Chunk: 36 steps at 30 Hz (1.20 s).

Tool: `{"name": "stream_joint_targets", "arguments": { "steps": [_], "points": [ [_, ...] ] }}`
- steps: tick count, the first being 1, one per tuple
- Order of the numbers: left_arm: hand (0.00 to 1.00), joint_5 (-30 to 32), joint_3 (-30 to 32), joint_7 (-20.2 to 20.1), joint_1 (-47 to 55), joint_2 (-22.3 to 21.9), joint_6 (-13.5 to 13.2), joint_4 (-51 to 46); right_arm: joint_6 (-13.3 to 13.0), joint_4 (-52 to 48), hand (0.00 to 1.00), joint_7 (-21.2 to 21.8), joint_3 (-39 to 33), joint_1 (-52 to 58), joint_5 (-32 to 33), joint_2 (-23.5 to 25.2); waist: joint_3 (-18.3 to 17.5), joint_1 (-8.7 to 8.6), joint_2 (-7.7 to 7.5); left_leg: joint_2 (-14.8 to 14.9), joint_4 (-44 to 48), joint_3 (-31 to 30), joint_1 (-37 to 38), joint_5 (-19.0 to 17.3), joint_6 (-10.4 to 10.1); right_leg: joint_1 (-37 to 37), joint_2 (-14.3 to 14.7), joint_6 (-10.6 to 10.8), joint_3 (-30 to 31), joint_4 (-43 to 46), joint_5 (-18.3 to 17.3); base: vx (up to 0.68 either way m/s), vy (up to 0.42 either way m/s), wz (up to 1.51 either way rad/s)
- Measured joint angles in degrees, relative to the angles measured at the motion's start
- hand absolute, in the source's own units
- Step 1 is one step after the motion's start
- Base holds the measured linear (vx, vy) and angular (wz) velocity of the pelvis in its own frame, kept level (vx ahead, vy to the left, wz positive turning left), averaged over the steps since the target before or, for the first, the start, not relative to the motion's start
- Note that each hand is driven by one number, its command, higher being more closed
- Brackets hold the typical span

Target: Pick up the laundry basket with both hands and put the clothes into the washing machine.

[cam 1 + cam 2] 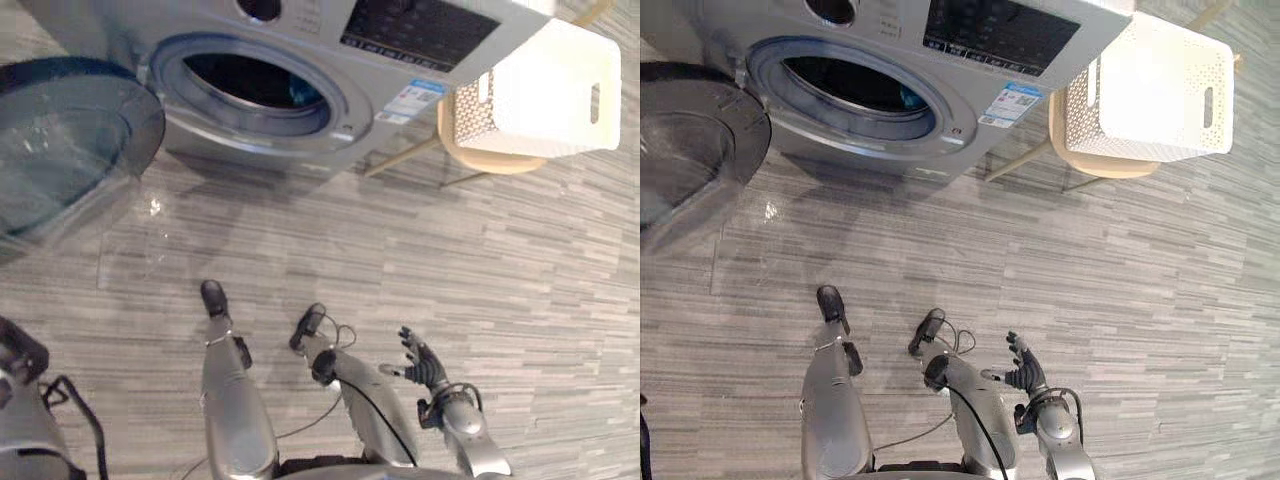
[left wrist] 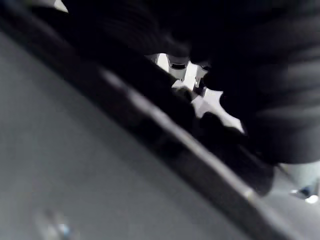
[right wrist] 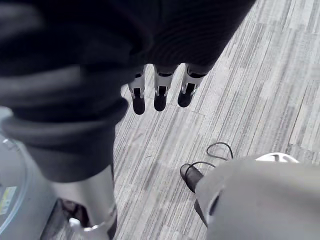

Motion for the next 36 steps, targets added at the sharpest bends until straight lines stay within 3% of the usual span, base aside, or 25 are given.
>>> {"name": "stream_joint_targets", "arguments": {
  "steps": [3,5,6,8,10,12,13,14,16,18,19,20,21,23,26,28,29,31,34,36],
  "points": [
    [0.0,0.1,0.9,-2.05,6.33,-3.14,0.52,1.32,0.21,1.93,0.0,1.71,0.09,-0.03,-0.98,-1.22,-1.95,-0.18,0.83,-0.59,0.57,1.59,1.68,-1.14,0.3,-0.41,-1.27,0.19,1.69,2.63,-1.15,0.01,0.086,-0.25],
    [0.0,0.46,0.06,-1.69,16.11,-10.58,2.46,4.28,0.13,5.92,0.0,3.31,0.18,-0.54,-2.27,-3.04,-6.48,-1.75,3.27,-2.39,0.82,4.28,5.12,-2.36,1.18,-0.21,-3.18,0.82,5.0,4.99,-2.05,0.01,0.108,-0.4],
    [0.0,0.55,-0.83,-1.45,18.73,-11.94,2.43,4.38,0.11,6.6,0.0,3.51,0.16,-0.89,-2.74,-3.39,-6.98,-2.12,3.97,-2.74,0.68,4.57,5.88,-2.59,1.36,0.08,-3.42,0.87,5.65,5.22,-2.08,-0.01,0.107,-0.41],
    [0.0,0.61,-4.98,2.42,29.73,-20.62,2.13,4.27,0.18,9.84,0.0,3.35,-0.12,-2.11,-4.64,-4.01,-9.52,-4.09,6.73,-3.66,-0.34,7.48,9.15,-3.7,1.43,0.35,-3.97,1.03,9.09,4.98,-1.92,-0.02,0.087,-0.57],
    [0.0,0.65,-8.84,3.44,34.06,-26.87,1.9,2.9,0.01,11.39,0.0,3.17,-0.1,-2.25,-5.51,-4.02,-10.43,-4.82,8.26,-4.14,-0.66,9.75,10.63,-4.18,1.57,0.27,-3.96,1.48,11.37,4.38,-1.38,-0.03,0.094,-0.6],
    [0.0,1.81,-19.92,5.43,37.8,-32.37,2.04,2.57,-0.21,14.53,0.0,3.16,-0.1,-2.59,-6.2,-4.17,-11.56,-5.79,9.5,-4.83,-2.36,12.75,12.15,-4.24,1.54,-0.21,-3.73,2.43,14.1,2.62,-0.25,-0.04,0.09,-0.65],
    [0.0,3.14,-24.28,5.42,38.59,-33.23,2.04,2.62,-0.21,15.28,0.0,3.15,-0.1,-2.93,-6.48,-4.24,-11.74,-6.29,9.52,-5.11,-2.77,13.47,12.31,-4.23,1.55,-0.71,-3.62,2.35,14.86,2.26,0.42,-0.05,0.08,-0.55],
    [0.0,6.0,-32.67,5.24,38.75,-34.9,1.94,2.59,-0.38,16.43,0.0,3.06,-0.18,-3.48,-7.07,-4.35,-11.78,-7.1,9.49,-5.1,-3.25,14.96,12.41,-4.22,1.56,-0.96,-3.29,2.96,16.07,0.78,1.28,-0.03,0.045,-0.53],
    [0.0,7.91,-45.2,4.17,35.43,-38.19,0.83,2.18,-0.52,18.8,0.0,2.93,-0.29,-5.13,-7.61,-4.58,-12.09,-9.09,9.13,-5.52,-4.57,17.33,12.32,-3.86,1.79,-1.44,-2.96,2.54,17.52,-2.22,4.36,-0.02,0.038,-0.54],
    [0.0,7.91,-52.59,4.23,30.54,-40.99,-0.05,-0.39,-0.58,19.73,0.0,2.29,-1.17,-5.85,-7.61,-4.68,-12.19,-11.29,9.22,-6.32,-5.94,18.06,12.17,-3.02,2.32,-1.6,-3.01,2.44,17.99,-3.91,6.14,0.01,0.05,-0.22],
    [0.0,7.59,-56.92,4.49,26.63,-42.85,-0.56,-3.15,-0.61,19.79,0.0,1.31,-2.05,-5.86,-7.59,-4.65,-12.34,-12.99,9.55,-6.7,-6.85,18.07,11.98,-2.71,2.49,-1.57,-3.11,2.39,18.01,-4.97,6.99,0.01,0.037,-0.06],
    [0.0,7.26,-59.28,4.61,24.15,-44.27,-0.73,-4.28,-0.66,19.97,0.0,0.9,-2.56,-5.85,-7.58,-4.65,-12.43,-13.24,9.71,-6.83,-7.04,18.06,11.83,-2.7,2.5,-1.58,-3.16,2.49,18.02,-5.44,7.22,0.03,0.039,0.11],
    [0.0,6.8,-66.1,6.03,16.12,-47.27,-1.62,-7.06,-0.68,21.24,0.0,-0.85,-4.19,-6.26,-7.42,-4.73,-12.61,-14.85,10.57,-7.52,-8.22,17.72,11.48,-2.21,2.84,-1.57,-3.58,2.67,17.43,-6.19,7.53,0.02,0.025,0.12],
    [0.0,6.02,-69.44,7.11,11.76,-49.61,-2.52,-9.23,-0.64,21.72,0.0,-1.71,-5.58,-6.36,-7.09,-4.76,-12.71,-16.05,11.57,-8.14,-9.21,17.07,11.19,-1.8,3.07,-1.65,-3.96,2.68,16.71,-6.31,7.54,0.05,0.032,0.2],
    [0.0,3.59,-78.16,8.22,2.01,-58.4,-3.77,-12.56,-0.29,21.16,0.0,-3.58,-7.2,-5.8,-6.78,-4.29,-13.33,-15.59,13.35,-8.65,-10.36,17.45,11.89,-1.64,3.15,-1.51,-4.23,2.66,16.65,-6.2,7.52,0.1,0.032,0.04],
    [0.0,0.98,-80.79,7.8,-1.76,-62.41,-4.45,-12.6,-0.37,18.63,0.0,-3.36,-6.81,-5.96,-6.49,-3.68,-13.68,-15.22,13.87,-8.69,-10.44,17.84,12.33,-1.65,3.13,-1.25,-4.36,2.66,16.65,-5.96,7.5,0.08,0.014,-0.04],
    [0.0,-0.78,-80.99,7.82,-2.63,-63.67,-6.19,-13.46,-0.75,16.46,0.0,-3.33,-6.82,-6.1,-6.28,-3.38,-13.83,-15.43,14.12,-9.02,-10.53,17.91,12.77,-1.65,3.13,-1.05,-4.74,2.89,16.74,-5.78,7.17,0.07,0.013,-0.07],
    [0.0,-0.98,-82.57,7.96,-1.35,-62.6,-6.86,-16.53,-0.81,15.31,0.0,-3.3,-6.26,-6.05,-6.04,-3.29,-13.92,-15.34,14.37,-9.07,-10.46,17.84,13.23,-1.67,3.11,-0.76,-4.88,3.0,16.61,-5.49,7.06,0.04,-0.001,0.02],
    [0.0,-0.5,-87.06,6.45,8.17,-58.21,-9.58,-23.48,-1.07,16.42,0.0,-3.44,-5.28,-4.97,-5.44,-3.24,-14.7,-13.95,15.9,-9.16,-10.65,14.23,13.39,-1.7,3.07,1.0,-5.38,3.28,13.62,-4.85,5.79,0.04,-0.006,0.46],
    [0.0,0.04,-86.86,5.15,15.74,-54.63,-10.3,-25.41,-1.49,18.98,0.0,-3.58,-4.6,-5.42,-5.38,-2.97,-14.67,-13.24,16.33,-9.21,-10.7,11.98,13.41,-1.67,3.05,2.38,-5.64,3.16,11.65,-4.85,5.42,0.01,0.015,0.57]
  ]
}}
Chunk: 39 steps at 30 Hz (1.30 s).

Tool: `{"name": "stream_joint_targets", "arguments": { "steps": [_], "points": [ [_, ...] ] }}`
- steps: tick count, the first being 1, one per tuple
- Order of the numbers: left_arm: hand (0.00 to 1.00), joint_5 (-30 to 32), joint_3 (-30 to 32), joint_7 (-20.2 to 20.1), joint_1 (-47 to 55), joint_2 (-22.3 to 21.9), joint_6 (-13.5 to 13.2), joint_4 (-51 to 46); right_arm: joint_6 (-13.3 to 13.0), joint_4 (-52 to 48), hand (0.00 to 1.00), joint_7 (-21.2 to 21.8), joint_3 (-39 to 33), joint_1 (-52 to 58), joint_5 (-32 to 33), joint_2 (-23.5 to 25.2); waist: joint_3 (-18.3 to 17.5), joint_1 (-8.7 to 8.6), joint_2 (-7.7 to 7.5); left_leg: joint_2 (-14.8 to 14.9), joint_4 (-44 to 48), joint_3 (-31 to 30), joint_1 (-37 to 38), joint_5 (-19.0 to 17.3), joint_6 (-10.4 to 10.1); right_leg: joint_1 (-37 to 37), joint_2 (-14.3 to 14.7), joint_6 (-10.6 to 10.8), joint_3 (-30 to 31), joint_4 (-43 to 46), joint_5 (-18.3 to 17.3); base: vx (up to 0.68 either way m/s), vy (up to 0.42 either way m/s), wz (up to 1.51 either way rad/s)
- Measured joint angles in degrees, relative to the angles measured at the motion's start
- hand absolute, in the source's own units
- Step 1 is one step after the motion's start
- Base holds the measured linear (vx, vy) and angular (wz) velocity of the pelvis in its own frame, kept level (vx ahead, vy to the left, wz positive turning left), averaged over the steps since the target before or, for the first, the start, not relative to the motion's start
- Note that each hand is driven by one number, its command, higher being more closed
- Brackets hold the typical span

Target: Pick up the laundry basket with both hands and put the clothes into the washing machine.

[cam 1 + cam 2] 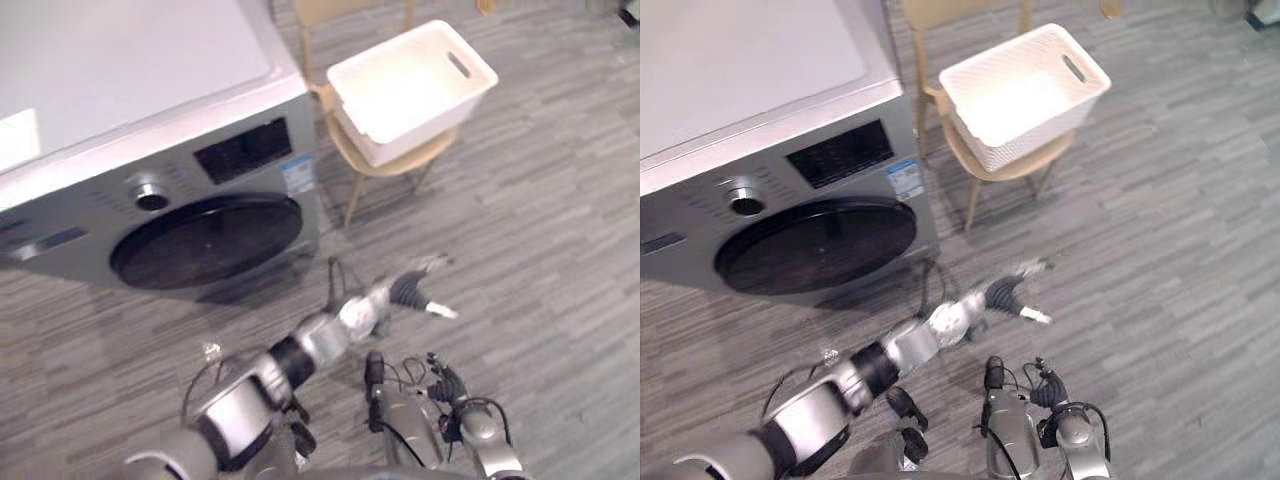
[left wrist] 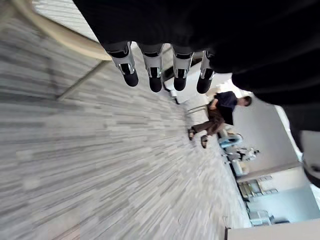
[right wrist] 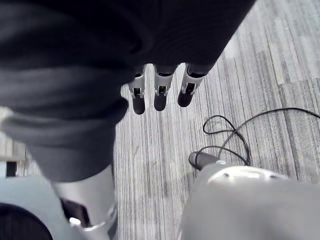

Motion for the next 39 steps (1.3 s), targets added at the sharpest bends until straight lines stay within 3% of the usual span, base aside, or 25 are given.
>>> {"name": "stream_joint_targets", "arguments": {
  "steps": [4,6,11,12,14,15,16,17,18,19,20,21,24,25,27,28,29,30,31,33,34,37,39],
  "points": [
    [0.0,-0.5,7.4,-2.12,19.02,7.56,-0.05,-5.27,-0.77,5.99,0.0,-0.8,-0.05,-1.71,-0.01,-0.31,-0.02,2.29,0.91,-1.13,0.42,-3.92,0.47,0.18,0.02,3.36,-1.28,0.06,-3.39,-0.83,-0.04,0.01,0.06,0.5],
    [0.0,-3.92,15.27,-2.2,30.04,10.22,-0.57,-10.86,-1.14,9.0,0.0,-1.21,-0.03,-2.98,0.0,-0.58,-0.22,2.93,1.47,-1.84,0.7,-6.24,0.53,0.19,0.03,5.43,-2.0,0.07,-5.71,-1.6,-0.03,0.01,0.082,0.55],
    [0.0,-9.97,34.61,0.77,40.1,8.75,-2.56,-10.37,-1.31,16.9,0.0,-1.26,1.94,-4.86,-1.04,-1.84,-1.08,8.6,2.74,-3.51,0.62,-15.53,-0.01,1.76,0.7,11.76,-2.89,1.17,-14.89,-3.32,-0.76,-0.01,0.059,0.87],
    [0.0,-10.52,36.75,1.6,40.17,7.94,-2.88,-9.6,-1.32,18.1,0.0,-1.3,2.25,-5.29,-1.26,-2.15,-1.17,9.04,2.88,-3.96,0.38,-17.36,-0.25,2.02,0.67,12.59,-3.08,1.74,-16.61,-3.2,-1.3,-0.04,0.051,1.56],
    [0.0,-11.1,43.08,5.63,39.44,5.0,-4.53,-4.7,-1.3,20.81,0.0,-2.21,2.07,-5.49,-0.93,-2.87,-1.6,10.31,3.51,-4.88,-0.1,-19.68,-1.51,1.2,0.87,16.39,-3.65,2.57,-25.65,-2.84,-2.86,-0.03,0.038,1.9],
    [0.0,-11.11,45.51,7.93,39.2,4.14,-4.67,-1.91,-1.3,21.23,0.0,-2.65,1.61,-5.23,0.1,-2.98,-1.6,10.49,3.35,-4.47,0.47,-16.34,-1.46,-0.32,1.97,18.27,-4.06,2.45,-29.68,-2.83,-3.01,0.03,0.04,2.12],
    [0.0,-11.35,48.29,9.95,39.3,3.53,-4.64,1.53,-1.5,22.06,0.0,-3.48,0.08,-5.27,0.7,-2.57,-1.59,11.27,2.56,-3.08,1.85,-8.18,-1.29,-1.8,4.33,20.2,-5.61,2.24,-33.55,-2.59,-3.35,0.11,0.13,2.06],
    [0.0,-11.93,50.02,11.66,40.02,3.14,-4.59,4.41,-1.57,23.14,0.0,-4.13,-1.79,-5.55,1.28,-2.33,-1.8,12.15,2.41,-1.02,4.95,1.32,-1.11,-2.3,6.44,21.58,-7.32,3.5,-36.8,-0.35,-4.86,0.13,0.159,1.79],
    [0.0,-12.38,50.42,12.07,40.78,2.93,-4.57,5.63,-1.58,23.28,0.0,-4.6,-3.09,-5.38,1.5,-2.41,-2.08,12.25,3.09,-0.29,6.35,3.34,-0.94,-0.69,7.11,22.62,-7.75,4.43,-38.43,1.15,-5.76,0.15,0.157,1.59],
    [0.0,-12.99,50.64,12.73,41.92,2.44,-4.42,7.41,-1.51,24.05,0.0,-5.15,-5.13,-5.17,2.42,-2.77,-1.91,12.12,2.74,-1.15,7.54,2.24,-1.02,0.25,6.44,24.75,-9.02,5.01,-41.42,2.75,-6.56,0.17,0.133,1.55],
    [0.0,-13.28,51.68,12.94,44.05,2.09,-4.16,8.42,-1.28,25.13,0.0,-6.0,-7.24,-5.2,3.07,-2.2,-2.14,13.23,1.9,-3.07,8.2,-0.79,-0.81,-0.37,7.09,27.24,-9.99,4.91,-44.48,2.66,-6.46,0.2,0.118,1.8],
    [0.0,-13.62,53.38,12.88,46.4,2.26,-4.04,10.06,-1.28,25.19,0.0,-6.3,-9.19,-5.56,3.58,-1.0,-2.12,14.24,0.23,-4.6,9.44,-3.85,-1.0,-1.73,7.39,30.23,-10.62,4.91,-47.75,2.5,-6.46,0.19,0.1,1.45],
    [0.0,-13.95,55.13,12.67,48.44,1.4,-3.41,14.21,-1.29,25.31,0.0,-6.7,-11.5,-6.77,4.95,0.5,-2.14,15.99,-1.79,-6.85,13.35,-7.1,-2.1,-5.1,8.05,33.02,-12.86,4.95,-49.62,5.22,-6.49,0.17,0.108,0.91],
    [0.0,-14.09,55.19,12.58,49.44,-0.01,-3.23,16.26,-1.34,25.3,0.0,-7.01,-12.01,-7.53,5.47,0.62,-2.24,16.67,-2.02,-8.16,15.44,-8.51,-2.4,-7.26,8.51,33.23,-16.12,4.96,-49.02,11.11,-6.47,0.15,0.195,0.85],
    [0.0,-14.12,55.44,12.36,50.96,-0.98,-2.78,17.6,-1.33,25.16,0.0,-7.07,-12.24,-8.23,5.68,1.04,-2.17,16.38,-3.17,-10.5,16.75,-11.03,-2.22,-9.09,9.61,32.43,-21.94,5.06,-45.8,21.34,-5.07,0.17,0.186,0.9],
    [0.0,-14.28,56.17,11.8,51.13,-1.53,-1.95,18.36,-1.23,24.9,0.0,-7.05,-12.24,-7.95,5.66,1.33,-2.18,15.79,-3.33,-12.64,16.87,-14.65,-1.29,-10.34,10.71,29.08,-25.55,-2.05,-36.61,31.23,-0.26,0.25,0.158,1.49],
    [0.0,-14.6,56.22,11.73,50.65,-1.13,-1.71,18.48,-1.23,24.7,0.0,-6.9,-11.93,-7.49,5.68,2.19,-2.03,14.7,-3.1,-13.51,16.79,-18.7,-0.43,-11.0,11.69,23.48,-22.98,-3.19,-22.92,38.29,-2.48,0.25,0.141,1.68],
    [0.0,-14.7,56.25,11.7,50.1,-1.09,-1.65,18.75,-1.31,24.69,0.0,-6.82,-11.64,-7.5,5.69,2.82,-1.85,14.11,-3.0,-13.92,16.4,-21.23,0.3,-11.06,11.89,20.44,-20.06,-0.84,-17.21,41.47,-6.65,0.34,0.126,2.05],
    [0.0,-14.7,56.31,11.52,49.76,-0.27,-1.63,18.9,-1.35,24.52,0.0,-6.77,-10.77,-6.97,5.9,4.11,-1.32,13.0,-2.54,-15.14,15.28,-25.64,3.73,-10.79,11.62,13.85,-13.9,0.48,-8.88,46.09,-13.35,0.3,0.095,1.64],
    [0.0,-14.51,56.08,11.33,49.61,-0.57,-1.69,18.68,-1.45,23.7,0.0,-6.7,-9.24,-5.7,6.39,4.17,-1.05,12.97,-3.15,-16.43,14.72,-28.1,6.13,-10.85,11.52,11.62,-13.0,0.55,-8.67,45.21,-16.11,0.26,0.041,1.59],
    [0.0,-13.6,54.9,11.33,47.72,-0.6,-1.79,18.47,-1.7,20.5,0.0,-6.35,-9.03,-3.61,6.8,4.4,-0.9,12.93,-2.92,-17.93,14.66,-34.8,8.19,-11.83,10.69,6.77,-11.55,0.89,-8.87,37.46,-17.87,0.29,-0.056,2.01],
    [0.0,-11.63,54.51,10.19,45.68,-0.56,-1.77,18.48,-2.58,19.1,0.0,-6.16,-10.69,-2.82,7.29,5.94,-0.58,13.05,-2.34,-17.45,19.17,-42.62,8.38,-15.42,8.11,3.68,-8.67,2.06,-2.73,19.11,-15.85,0.27,-0.152,1.58],
    [0.0,-10.73,54.54,10.14,45.49,-0.27,-1.73,18.47,-2.44,18.85,0.0,-6.02,-11.56,-2.72,7.23,6.8,-0.76,13.17,-2.68,-17.13,22.5,-45.88,8.59,-17.81,5.9,4.05,-7.7,2.13,-0.35,14.08,-12.86,0.29,-0.253,0.97]
  ]
}}
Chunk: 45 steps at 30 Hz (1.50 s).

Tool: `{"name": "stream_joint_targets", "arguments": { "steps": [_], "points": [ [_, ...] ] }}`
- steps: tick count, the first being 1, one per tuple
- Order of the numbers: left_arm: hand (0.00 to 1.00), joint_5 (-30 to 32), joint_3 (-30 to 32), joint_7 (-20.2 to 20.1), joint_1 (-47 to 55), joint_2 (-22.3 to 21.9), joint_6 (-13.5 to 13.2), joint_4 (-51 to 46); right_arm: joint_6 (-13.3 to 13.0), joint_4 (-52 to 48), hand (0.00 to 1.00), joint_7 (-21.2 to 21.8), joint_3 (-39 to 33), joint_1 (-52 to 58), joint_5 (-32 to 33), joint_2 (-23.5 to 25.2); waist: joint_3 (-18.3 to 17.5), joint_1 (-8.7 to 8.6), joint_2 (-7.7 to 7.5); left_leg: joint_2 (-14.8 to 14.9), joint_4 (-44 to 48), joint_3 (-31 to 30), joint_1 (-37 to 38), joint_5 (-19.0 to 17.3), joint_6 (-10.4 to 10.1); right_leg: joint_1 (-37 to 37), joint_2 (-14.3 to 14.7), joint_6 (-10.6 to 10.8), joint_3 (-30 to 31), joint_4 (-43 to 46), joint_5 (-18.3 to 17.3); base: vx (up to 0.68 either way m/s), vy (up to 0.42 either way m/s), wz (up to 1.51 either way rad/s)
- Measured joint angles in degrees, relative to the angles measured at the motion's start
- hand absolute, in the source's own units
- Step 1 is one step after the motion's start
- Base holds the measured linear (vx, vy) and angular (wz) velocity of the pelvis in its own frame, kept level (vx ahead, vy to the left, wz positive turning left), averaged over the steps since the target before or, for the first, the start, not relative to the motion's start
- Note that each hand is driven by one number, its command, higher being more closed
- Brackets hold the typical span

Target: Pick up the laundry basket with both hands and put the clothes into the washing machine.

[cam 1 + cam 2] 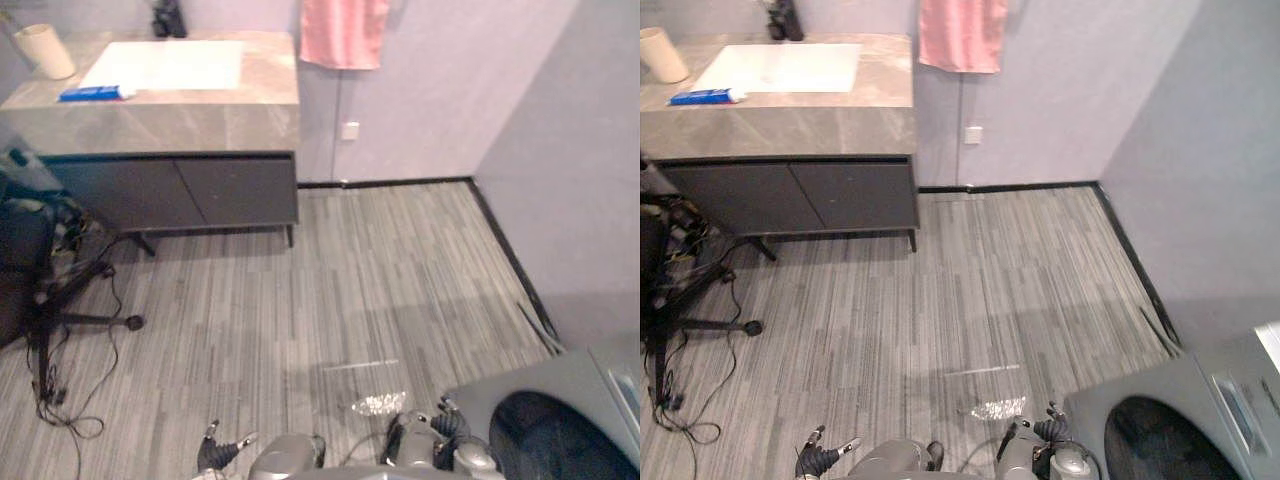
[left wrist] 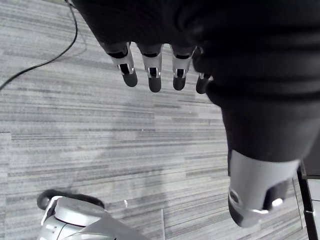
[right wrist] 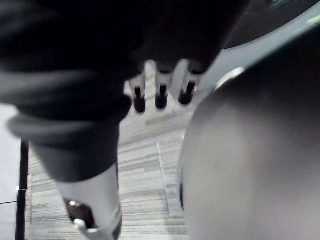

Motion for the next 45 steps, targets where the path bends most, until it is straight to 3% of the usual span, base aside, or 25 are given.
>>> {"name": "stream_joint_targets", "arguments": {
  "steps": [2,3,4,6,8,11,13,15,16,18,20,21,22,25,31,34,45],
  "points": [
    [0.0,-0.04,0.23,-0.21,-0.63,0.58,0.06,0.01,0.22,-0.44,0.0,0.13,-0.64,1.08,-0.07,0.98,-0.75,0.01,-1.3,0.4,0.66,-0.42,-0.06,-1.44,-2.16,0.59,0.47,-0.28,0.82,-1.92,2.39,0.24,-0.299,0.82],
    [0.0,-0.12,0.58,-0.9,-1.05,0.82,0.26,0.15,0.47,-0.62,0.0,0.34,-1.81,1.74,-0.53,1.65,-1.14,-0.07,-2.18,1.08,1.49,-0.1,-0.25,-3.26,-2.72,1.91,0.8,-0.31,0.21,-3.48,7.12,0.26,-0.361,0.84],
    [0.0,-0.22,0.62,-1.11,-1.67,0.56,0.57,0.56,0.62,-0.77,0.0,0.45,-2.55,1.81,-0.68,1.69,-1.07,-0.02,-1.74,2.03,2.26,-0.04,-0.26,-4.3,-2.65,2.31,1.26,0.45,-0.79,-2.94,8.59,0.22,-0.348,0.52],
    [0.0,-1.25,2.11,-1.28,-1.78,-1.42,0.86,0.74,1.28,-0.79,0.0,0.56,-2.81,1.43,-2.49,1.46,-1.9,0.14,0.52,7.28,1.59,0.0,0.6,-5.91,-4.49,3.05,5.75,-2.0,-2.79,-3.06,6.84,0.25,-0.362,-0.04],
    [0.0,-2.49,4.01,-1.53,-1.82,-1.7,0.96,0.78,1.36,-0.89,0.0,1.17,-2.78,1.41,-2.94,1.57,-2.08,-0.14,0.72,10.72,3.04,1.98,0.52,-5.46,-5.75,3.89,8.79,-3.72,-4.14,-4.13,5.8,0.25,-0.334,-0.07],
    [0.0,-4.42,6.54,-2.29,-2.77,-2.41,0.94,0.43,1.68,-0.83,0.0,1.48,-2.29,1.59,-2.99,1.61,-1.93,-0.04,0.43,14.34,17.5,5.46,-4.8,-1.76,-11.4,8.16,12.03,-5.69,-5.65,-6.45,4.41,0.17,-0.288,0.11],
    [0.0,-5.24,7.25,-2.14,-3.17,-2.42,0.96,0.42,1.72,-0.52,0.0,1.3,-2.03,1.69,-2.71,2.02,-1.7,-0.02,-0.49,18.36,21.26,12.88,-7.39,-1.98,-11.21,11.49,12.67,-6.08,-6.46,-8.7,4.51,0.13,-0.207,0.18],
    [0.0,-5.29,7.09,-2.1,-3.33,-2.15,0.92,0.41,1.72,0.09,0.0,1.17,-2.04,1.57,-2.56,1.95,-1.63,-0.12,-0.92,20.29,14.25,17.86,-7.89,-1.94,-11.15,13.43,12.49,-6.09,-6.98,-11.5,5.21,0.07,-0.09,0.21],
    [0.0,-5.29,6.71,-1.96,-3.35,-2.3,0.87,0.43,1.67,1.19,0.0,0.81,-2.01,1.09,-2.38,1.58,-2.0,-0.09,-0.53,20.41,5.98,19.73,-7.18,-1.26,-10.91,13.48,12.44,-5.65,-7.3,-13.11,6.12,0.04,0.052,0.09],
    [0.0,-5.42,6.43,-1.52,-3.19,-2.73,0.83,0.63,1.72,2.34,0.0,0.14,-1.93,0.46,-2.05,0.96,-2.44,0.2,0.41,19.79,-2.17,20.51,-6.07,5.06,-8.91,13.42,12.7,-4.69,-6.74,-14.91,7.19,0.04,0.115,-0.04],
    [0.0,-5.72,6.21,-0.95,-2.61,-1.05,0.82,0.78,1.71,2.75,0.0,0.03,-0.87,0.81,-1.52,2.16,-3.58,0.01,-2.64,16.82,-7.6,21.53,-3.92,7.57,-7.96,14.65,10.85,-3.17,-6.16,-18.61,9.5,0.06,0.139,-0.01],
    [0.0,-5.73,6.21,-0.95,-2.58,-0.69,0.82,0.78,1.66,3.3,0.0,-0.01,-0.48,0.78,-1.51,2.39,-3.64,0.01,-2.74,16.08,-8.43,21.69,-3.69,7.96,-7.67,14.71,10.36,-2.82,-6.09,-19.22,9.84,0.07,0.142,0.06],
    [0.0,-5.81,6.16,-0.95,-2.65,-0.26,0.79,0.83,1.69,4.08,0.0,0.04,0.35,0.86,-1.45,2.63,-4.33,0.0,-3.79,14.78,-10.17,22.02,-2.71,8.84,-7.07,15.1,9.41,-2.17,-6.0,-20.1,10.34,0.07,0.143,0.07],
    [0.0,-6.98,4.84,-0.4,-2.68,0.0,0.4,0.85,1.61,4.18,0.0,0.04,0.59,0.97,-0.45,2.86,-5.06,-0.06,-4.01,11.23,-16.17,22.32,0.11,11.64,-5.33,15.23,7.08,-1.34,-5.86,-20.54,10.79,0.03,0.135,0.11],
    [0.0,-7.08,3.91,3.03,-2.46,-0.18,-0.04,3.05,1.4,4.28,0.0,-0.07,2.24,0.89,-0.44,2.02,-5.69,-0.12,-3.73,8.31,-24.56,22.33,3.78,16.22,-3.9,15.14,5.26,-0.46,-5.72,-20.5,11.35,-0.03,0.089,0.05],
    [0.0,-8.18,3.82,2.94,-2.01,-0.14,-0.05,3.53,1.32,4.72,0.0,-0.08,2.74,0.84,-0.45,1.82,-5.87,-0.12,-3.64,8.13,-27.73,22.55,5.57,17.71,-3.88,15.2,5.3,-0.46,-5.47,-20.42,11.34,-0.07,0.03,-0.03],
    [0.0,-9.22,2.47,2.67,-2.02,0.32,-0.14,5.38,1.6,5.98,0.0,0.04,2.99,1.12,-0.55,1.08,-6.25,-0.31,-2.86,7.96,-28.35,23.63,6.08,17.74,-3.96,15.25,5.42,-0.22,-3.78,-21.43,11.57,-0.03,0.016,-0.05]
  ]
}}
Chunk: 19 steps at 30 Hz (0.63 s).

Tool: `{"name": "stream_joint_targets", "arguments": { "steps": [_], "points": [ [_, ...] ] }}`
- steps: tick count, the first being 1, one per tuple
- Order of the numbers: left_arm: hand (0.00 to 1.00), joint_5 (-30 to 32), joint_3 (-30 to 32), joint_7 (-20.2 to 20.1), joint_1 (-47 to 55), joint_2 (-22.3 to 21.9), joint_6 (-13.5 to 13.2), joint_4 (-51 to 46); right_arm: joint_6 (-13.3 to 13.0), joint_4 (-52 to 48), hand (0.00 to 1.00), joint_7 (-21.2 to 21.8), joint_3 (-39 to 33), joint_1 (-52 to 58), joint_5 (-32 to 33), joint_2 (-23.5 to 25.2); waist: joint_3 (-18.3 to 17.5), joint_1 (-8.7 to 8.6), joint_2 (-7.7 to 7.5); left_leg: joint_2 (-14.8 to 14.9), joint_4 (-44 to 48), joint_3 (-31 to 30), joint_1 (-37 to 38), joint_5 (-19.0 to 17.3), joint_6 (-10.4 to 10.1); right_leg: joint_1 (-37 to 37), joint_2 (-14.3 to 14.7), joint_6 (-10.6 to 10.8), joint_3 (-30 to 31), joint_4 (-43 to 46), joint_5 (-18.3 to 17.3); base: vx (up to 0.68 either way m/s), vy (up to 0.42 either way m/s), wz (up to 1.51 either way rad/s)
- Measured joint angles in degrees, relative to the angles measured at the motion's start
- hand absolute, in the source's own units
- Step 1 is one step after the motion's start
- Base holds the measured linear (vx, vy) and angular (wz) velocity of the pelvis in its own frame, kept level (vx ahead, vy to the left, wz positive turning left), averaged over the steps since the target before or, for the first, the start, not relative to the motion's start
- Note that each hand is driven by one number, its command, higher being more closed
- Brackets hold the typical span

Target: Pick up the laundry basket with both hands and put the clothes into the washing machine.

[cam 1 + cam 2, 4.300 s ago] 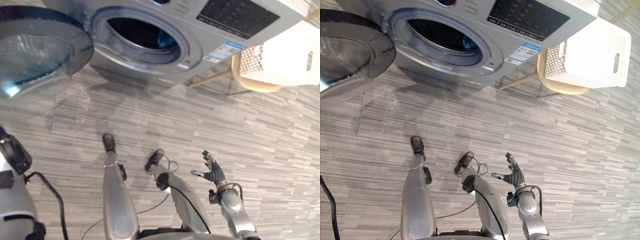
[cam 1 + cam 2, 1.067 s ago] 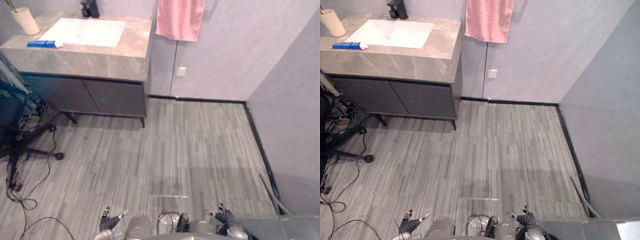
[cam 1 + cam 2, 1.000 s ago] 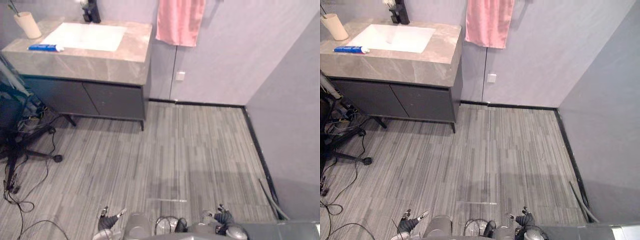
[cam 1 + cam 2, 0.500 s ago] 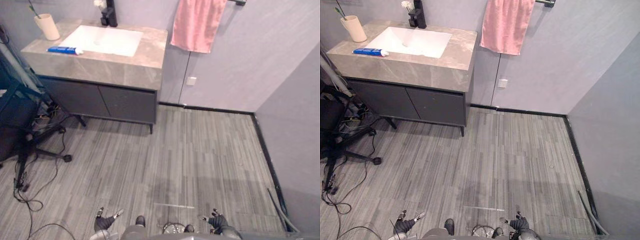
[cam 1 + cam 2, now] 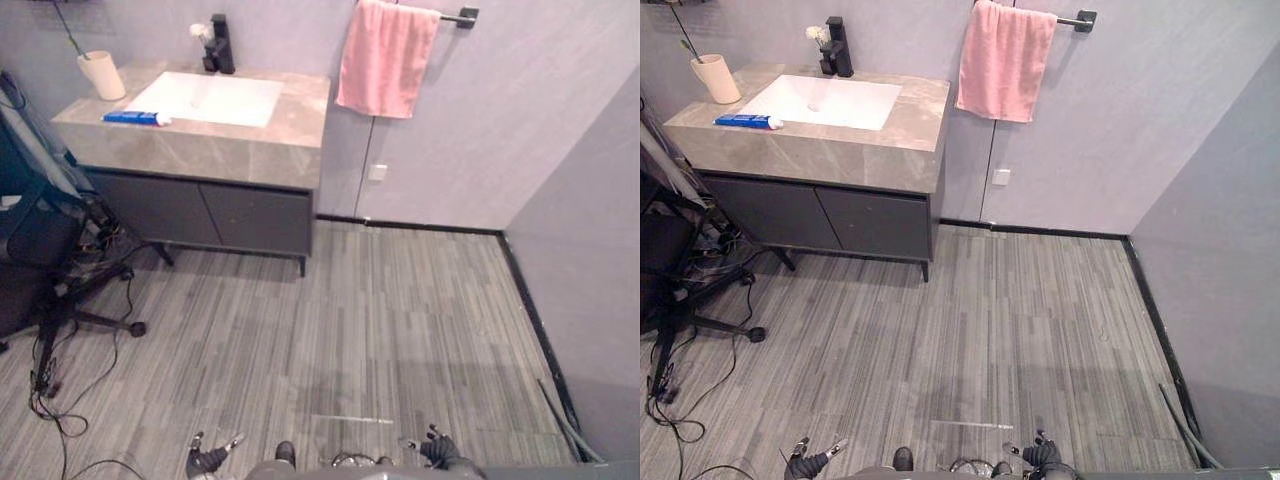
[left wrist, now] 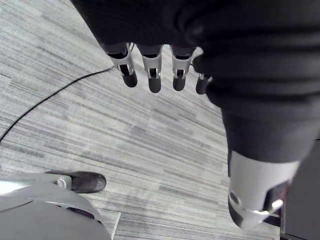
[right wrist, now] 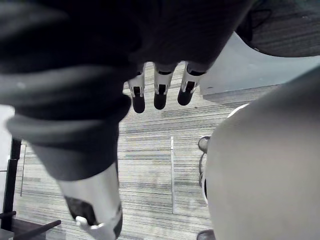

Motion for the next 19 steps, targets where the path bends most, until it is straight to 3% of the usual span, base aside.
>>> {"name": "stream_joint_targets", "arguments": {
  "steps": [1,2,5,7,8,9,11,12,13,14,19],
  "points": [
    [0.0,-0.02,-0.02,0.0,-0.09,0.01,-0.02,0.28,0.01,0.01,0.0,0.0,-0.01,-0.04,-0.01,-0.04,-0.01,-0.03,0.02,-0.05,-0.01,0.01,-0.01,-0.03,-0.03,0.05,0.0,-0.01,0.05,-0.13,0.03,0.0,-0.264,0.3],
    [0.0,1.41,-16.27,-12.28,1.1,10.28,9.84,-4.14,3.62,-12.9,0.0,4.96,12.42,10.64,2.46,-14.44,-4.23,-4.04,3.58,1.07,22.94,-10.04,-12.29,-10.97,-0.1,-12.1,7.9,-4.1,20.48,18.34,-8.13,0.02,-0.27,0.32],
    [0.0,0.95,-16.22,-11.78,0.61,6.0,10.22,0.71,4.01,-6.96,0.0,3.33,11.68,9.55,3.03,-11.75,-3.83,-4.43,3.27,0.45,23.21,-10.64,-11.61,-11.48,-0.73,-12.21,7.03,-3.25,20.32,20.2,-9.93,-0.02,-0.084,0.18],
    [0.0,0.92,-16.93,-11.9,0.85,5.85,10.28,0.96,4.08,-6.47,0.0,3.19,11.89,9.5,3.03,-11.78,-4.02,-4.39,3.3,0.34,22.11,-10.54,-10.92,-11.36,-0.84,-12.12,7.02,-3.22,20.35,19.75,-9.89,0.0,0.004,0.02],
    [0.0,0.17,-14.74,-9.33,1.51,5.44,7.82,1.24,3.41,-5.23,0.0,1.95,9.94,8.57,1.6,-11.01,-3.37,-4.38,3.76,0.89,20.13,-9.88,-10.57,-10.94,-1.15,-11.44,6.76,-3.13,19.55,17.81,-9.75,0.0,-0.006,-0.07],
    [0.0,-0.11,-11.15,-5.81,2.69,3.62,4.43,1.03,2.77,-3.46,0.0,0.3,6.83,8.36,0.28,-8.82,-3.82,-4.37,3.25,1.52,15.71,-9.15,-8.49,-10.2,-1.64,-8.85,6.76,-3.1,18.25,12.31,-8.7,-0.01,-0.002,-0.07],
    [0.0,-0.49,-8.46,-3.36,2.87,2.5,2.11,0.54,2.25,-2.28,0.0,-1.51,3.19,8.21,0.0,-6.66,-3.83,-4.22,3.78,2.26,10.33,-8.58,-7.08,-9.53,-2.49,-6.8,6.44,-3.07,16.2,6.03,-7.38,0.09,0.0,0.06],
    [0.0,-0.5,-7.78,-3.0,2.84,2.38,1.75,0.34,2.23,-1.73,0.0,-1.59,2.49,7.87,0.01,-6.56,-3.82,-4.14,3.04,2.42,8.99,-8.13,-6.42,-8.92,-2.87,-6.46,6.16,-2.89,15.3,4.87,-6.68,0.11,-0.008,0.08],
    [0.0,-0.54,-6.53,-2.37,2.76,1.88,1.4,0.14,2.23,-1.19,0.0,-1.57,1.52,7.18,-0.05,-5.72,-2.46,-4.08,3.58,2.76,6.99,-7.58,-5.61,-6.59,-2.92,-5.76,5.9,-2.62,13.79,3.31,-4.66,0.06,-0.008,0.01],
    [0.0,-0.65,-6.17,-2.31,2.75,1.78,1.29,0.14,2.23,-1.15,0.0,-1.58,1.22,7.1,-0.05,-5.57,-2.41,-4.07,3.14,2.97,6.5,-7.44,-5.14,-5.6,-2.92,-5.09,6.0,-2.66,13.58,2.75,-3.86,0.06,-0.009,-0.01],
    [0.0,-1.09,-4.57,-2.36,2.82,0.73,0.57,0.1,2.14,0.0,0.0,-2.39,-0.73,6.86,-0.05,-4.62,-1.86,-2.9,3.0,3.53,3.93,-6.21,-1.17,-4.72,-3.33,-1.08,5.85,-2.35,11.12,-0.46,-1.56,0.11,-0.014,-0.06]
  ]
}}
